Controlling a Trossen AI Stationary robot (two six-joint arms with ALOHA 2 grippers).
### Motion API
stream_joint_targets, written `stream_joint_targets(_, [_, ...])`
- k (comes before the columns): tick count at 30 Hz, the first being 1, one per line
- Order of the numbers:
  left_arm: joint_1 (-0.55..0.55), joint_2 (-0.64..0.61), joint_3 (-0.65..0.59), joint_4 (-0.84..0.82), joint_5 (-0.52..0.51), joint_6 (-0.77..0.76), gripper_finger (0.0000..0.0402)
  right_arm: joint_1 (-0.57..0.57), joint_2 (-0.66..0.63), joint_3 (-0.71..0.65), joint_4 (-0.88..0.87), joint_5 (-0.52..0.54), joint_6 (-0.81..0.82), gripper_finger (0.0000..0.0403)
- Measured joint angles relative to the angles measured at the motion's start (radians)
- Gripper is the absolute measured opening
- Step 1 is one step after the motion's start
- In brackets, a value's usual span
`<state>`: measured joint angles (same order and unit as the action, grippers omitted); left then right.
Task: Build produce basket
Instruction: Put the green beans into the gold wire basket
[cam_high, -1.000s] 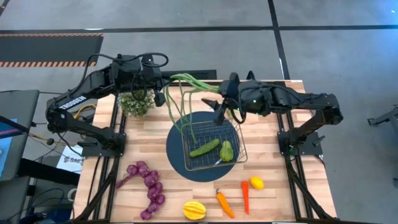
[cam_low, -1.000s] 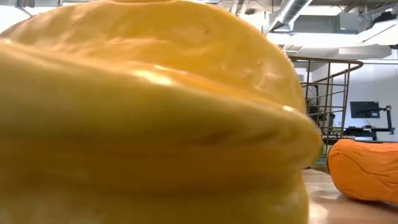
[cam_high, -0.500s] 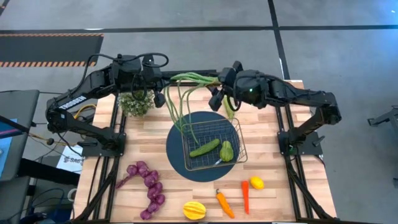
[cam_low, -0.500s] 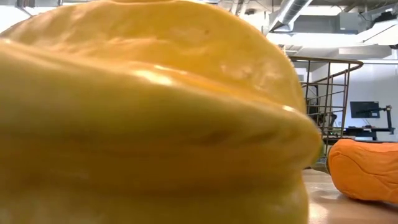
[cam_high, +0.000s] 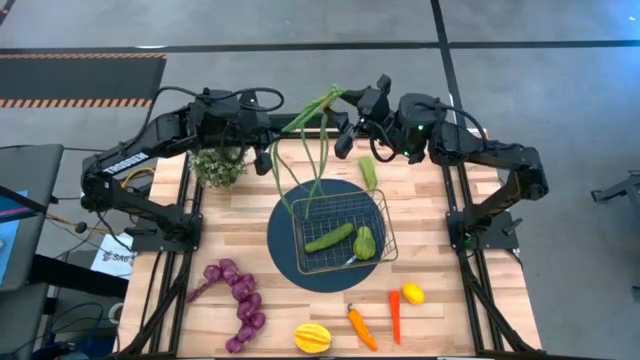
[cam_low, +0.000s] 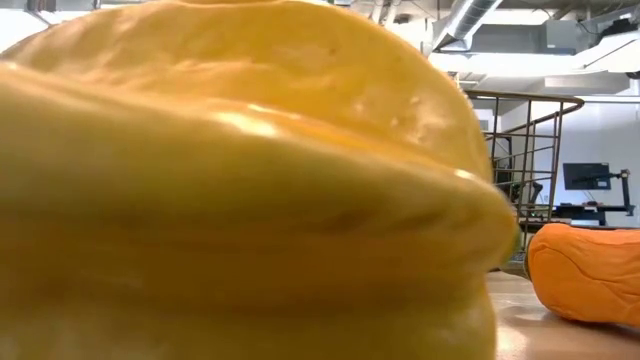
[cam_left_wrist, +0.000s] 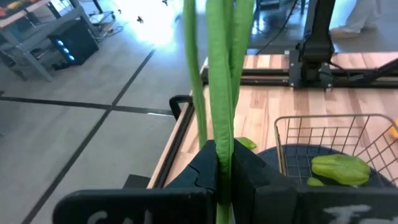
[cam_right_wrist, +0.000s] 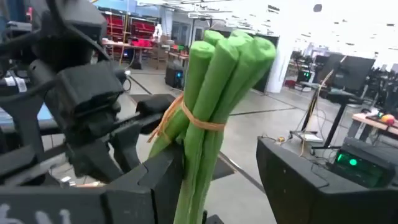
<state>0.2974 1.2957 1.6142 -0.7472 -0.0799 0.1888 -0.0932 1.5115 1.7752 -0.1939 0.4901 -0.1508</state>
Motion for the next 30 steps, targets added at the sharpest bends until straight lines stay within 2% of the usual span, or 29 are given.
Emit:
stream_joint_targets(4, [0.000,0.010,0.000,0.026,-0.004,0.013,0.0000,-0.017,0.020,0.000,0.028,-0.069,0.026,0.0219])
stream_joint_targets(10, [0.000,0.013,0.000,0.060,-0.003,0.024,0.0000,-0.036,0.095,-0.001,0.160,-0.206,0.035,0.0218])
stream_joint_targets(16, [0.000,0.013,0.000,0.045,0.001,0.018,0.0000,-0.048,0.135,0.002,0.263,-0.258,0.038,0.0217])
stream_joint_targets(19, [0.000,0.013,0.000,0.038,0.004,0.017,0.0000,-0.049,0.138,0.000,0.260,-0.260,0.042,0.0210])
stream_joint_targets(22, [0.000,0.013,0.000,0.039,0.004,0.017,0.0000,-0.049,0.136,0.000,0.241,-0.259,0.069,0.0172])
stream_joint_targets(27, [0.000,0.013,0.000,0.039,0.004,0.014,0.0004,-0.052,0.120,0.000,0.195,-0.259,0.020,0.0029])
stream_joint_targets(30, [0.000,0.013,0.000,0.053,0.005,0.011,0.0012,-0.051,0.113,0.000,0.189,-0.256,0.007,0.0020])
